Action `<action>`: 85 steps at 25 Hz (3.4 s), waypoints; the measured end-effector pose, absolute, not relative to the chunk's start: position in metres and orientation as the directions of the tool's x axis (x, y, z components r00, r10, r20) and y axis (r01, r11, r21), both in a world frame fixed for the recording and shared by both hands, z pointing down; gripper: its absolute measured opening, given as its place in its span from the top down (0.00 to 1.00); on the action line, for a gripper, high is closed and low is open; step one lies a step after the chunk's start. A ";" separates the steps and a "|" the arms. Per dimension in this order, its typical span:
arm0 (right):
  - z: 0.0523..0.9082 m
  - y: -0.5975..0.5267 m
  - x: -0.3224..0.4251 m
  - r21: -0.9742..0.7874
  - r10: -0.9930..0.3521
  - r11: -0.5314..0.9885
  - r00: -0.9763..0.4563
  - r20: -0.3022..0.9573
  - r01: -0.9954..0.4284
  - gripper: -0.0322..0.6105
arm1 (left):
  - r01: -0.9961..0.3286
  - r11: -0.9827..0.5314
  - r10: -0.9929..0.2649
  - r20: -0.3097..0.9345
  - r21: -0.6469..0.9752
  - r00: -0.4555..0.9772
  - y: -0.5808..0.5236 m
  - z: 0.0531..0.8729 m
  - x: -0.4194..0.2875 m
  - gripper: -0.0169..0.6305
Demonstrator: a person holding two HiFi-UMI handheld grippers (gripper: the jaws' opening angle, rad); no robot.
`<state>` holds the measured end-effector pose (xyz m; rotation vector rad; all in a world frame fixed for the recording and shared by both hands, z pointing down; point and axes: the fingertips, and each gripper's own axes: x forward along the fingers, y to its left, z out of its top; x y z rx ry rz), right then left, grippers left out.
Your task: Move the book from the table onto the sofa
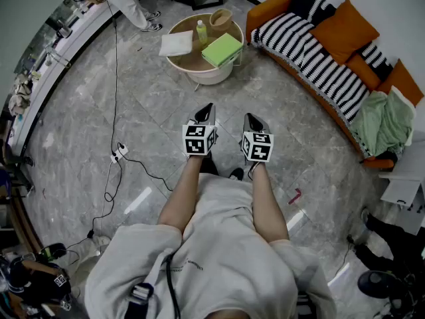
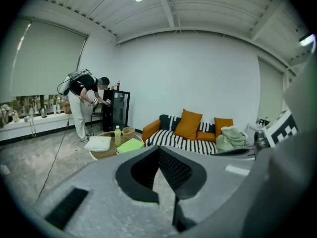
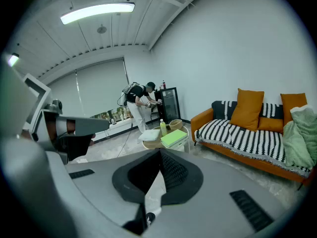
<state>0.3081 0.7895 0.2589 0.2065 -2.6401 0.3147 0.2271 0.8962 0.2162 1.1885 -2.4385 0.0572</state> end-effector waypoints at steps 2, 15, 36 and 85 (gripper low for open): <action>0.260 0.787 0.303 -0.177 -0.088 0.966 -0.882 0.462 -0.189 0.94 | -0.760 0.634 -0.743 0.382 0.141 -0.549 0.892 0.214 0.223 0.96; 0.274 0.775 0.287 -0.173 -0.141 0.954 -0.877 0.460 -0.244 0.94 | -0.783 0.607 -0.748 0.427 0.132 -0.508 0.886 0.244 0.211 0.96; 0.293 0.714 0.175 -0.117 -0.191 0.946 -0.810 0.554 -0.302 0.94 | -0.823 0.508 -0.809 0.468 0.254 -0.355 0.787 0.253 0.035 0.96; 0.311 0.609 -0.163 -0.435 0.205 0.899 -0.826 0.524 -0.053 0.94 | -0.511 0.810 -0.556 0.652 0.286 -0.516 0.768 0.313 -0.198 0.96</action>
